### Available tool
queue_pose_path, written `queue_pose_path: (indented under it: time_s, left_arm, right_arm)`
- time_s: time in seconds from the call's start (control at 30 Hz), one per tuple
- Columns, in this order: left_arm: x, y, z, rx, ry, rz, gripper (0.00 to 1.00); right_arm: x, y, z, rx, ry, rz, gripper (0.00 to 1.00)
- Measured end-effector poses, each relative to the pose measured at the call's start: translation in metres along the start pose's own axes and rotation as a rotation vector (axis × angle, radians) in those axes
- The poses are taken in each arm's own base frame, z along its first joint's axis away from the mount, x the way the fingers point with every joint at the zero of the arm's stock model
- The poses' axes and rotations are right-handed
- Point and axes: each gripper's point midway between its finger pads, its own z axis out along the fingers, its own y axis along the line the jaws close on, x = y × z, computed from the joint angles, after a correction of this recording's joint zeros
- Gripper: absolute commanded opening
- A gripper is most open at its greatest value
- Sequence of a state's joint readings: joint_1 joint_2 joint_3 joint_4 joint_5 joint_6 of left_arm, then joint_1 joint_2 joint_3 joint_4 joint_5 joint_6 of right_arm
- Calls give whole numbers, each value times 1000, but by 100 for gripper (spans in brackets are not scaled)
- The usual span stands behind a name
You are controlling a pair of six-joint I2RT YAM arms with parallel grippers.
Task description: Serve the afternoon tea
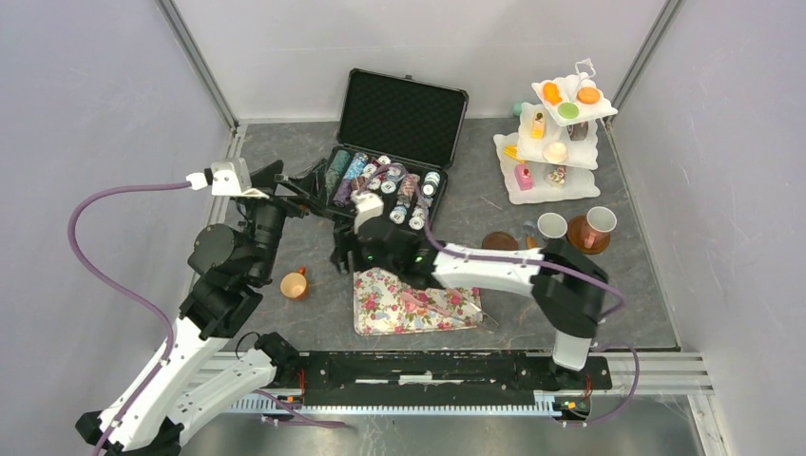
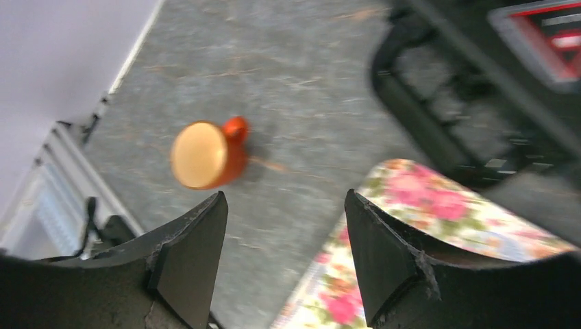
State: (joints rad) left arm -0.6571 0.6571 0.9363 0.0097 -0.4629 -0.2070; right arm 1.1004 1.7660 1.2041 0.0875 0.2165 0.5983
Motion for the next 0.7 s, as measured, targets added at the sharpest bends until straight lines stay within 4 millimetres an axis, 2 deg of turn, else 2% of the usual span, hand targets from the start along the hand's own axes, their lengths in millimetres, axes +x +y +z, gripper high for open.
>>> queue_pose_path:
  time_s: [0.1,0.23,0.47,0.7]
  left_arm:
    - [1,2,0,-11,0,1,100]
    - [1,4,-2,-18,-4,0,100]
    - [-4,7,-4,-31,-17,-5,100]
    - [-9,7,-6,-28,-33,-14,100]
  right_arm:
    - [14,41,19,-43,30,53,70]
    - [29,73,42,-70,65,91,70]
    - [59,86,74,-55,119,90,66]
    - [86,84,106,-2,174,46,49]
